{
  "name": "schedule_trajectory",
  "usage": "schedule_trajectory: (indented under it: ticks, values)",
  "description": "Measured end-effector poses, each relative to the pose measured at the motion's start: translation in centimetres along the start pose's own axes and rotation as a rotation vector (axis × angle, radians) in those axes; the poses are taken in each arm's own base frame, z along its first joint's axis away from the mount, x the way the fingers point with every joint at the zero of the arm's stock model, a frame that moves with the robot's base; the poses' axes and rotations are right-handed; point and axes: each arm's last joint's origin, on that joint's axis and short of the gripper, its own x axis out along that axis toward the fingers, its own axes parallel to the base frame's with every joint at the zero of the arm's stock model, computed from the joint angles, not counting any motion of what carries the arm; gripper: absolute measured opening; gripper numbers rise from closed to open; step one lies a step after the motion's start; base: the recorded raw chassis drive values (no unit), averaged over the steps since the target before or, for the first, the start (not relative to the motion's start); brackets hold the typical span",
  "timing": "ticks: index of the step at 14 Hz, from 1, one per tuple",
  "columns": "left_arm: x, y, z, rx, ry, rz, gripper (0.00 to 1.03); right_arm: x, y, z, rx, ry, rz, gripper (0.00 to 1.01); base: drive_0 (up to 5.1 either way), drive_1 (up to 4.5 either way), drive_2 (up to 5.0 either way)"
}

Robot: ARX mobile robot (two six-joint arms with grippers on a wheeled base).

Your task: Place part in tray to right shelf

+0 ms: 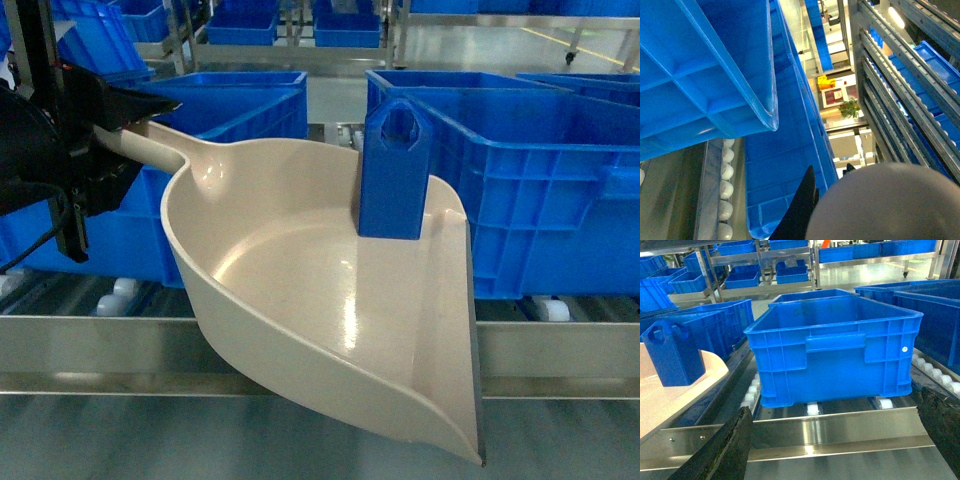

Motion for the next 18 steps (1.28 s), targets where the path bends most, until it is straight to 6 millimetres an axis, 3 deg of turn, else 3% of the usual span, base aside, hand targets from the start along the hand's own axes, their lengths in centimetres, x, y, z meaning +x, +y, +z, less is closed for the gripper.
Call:
schedule_trajectory:
  ticks: [15, 16, 18]
  values:
    - [0.0, 0.1, 0.0, 0.000, 0.004, 0.008, 0.12, 0.0, 0.0, 0.0, 0.000, 0.000, 0.000, 0.98, 0.0, 0.00, 0.0]
    - [-0.2, 0.1, -0.1, -0.008, 0.046, 0.095, 0.12, 0.0, 0.0, 0.0, 0.000, 0.000, 0.000, 0.98, 0.0, 0.00, 0.0]
    - [-1.2, -1.0, -0.6, -0.022, 0.078, 0.009, 0.12, 0.0, 0.0, 0.0, 0.000, 0.000, 0.000, 0.98, 0.0, 0.00, 0.0]
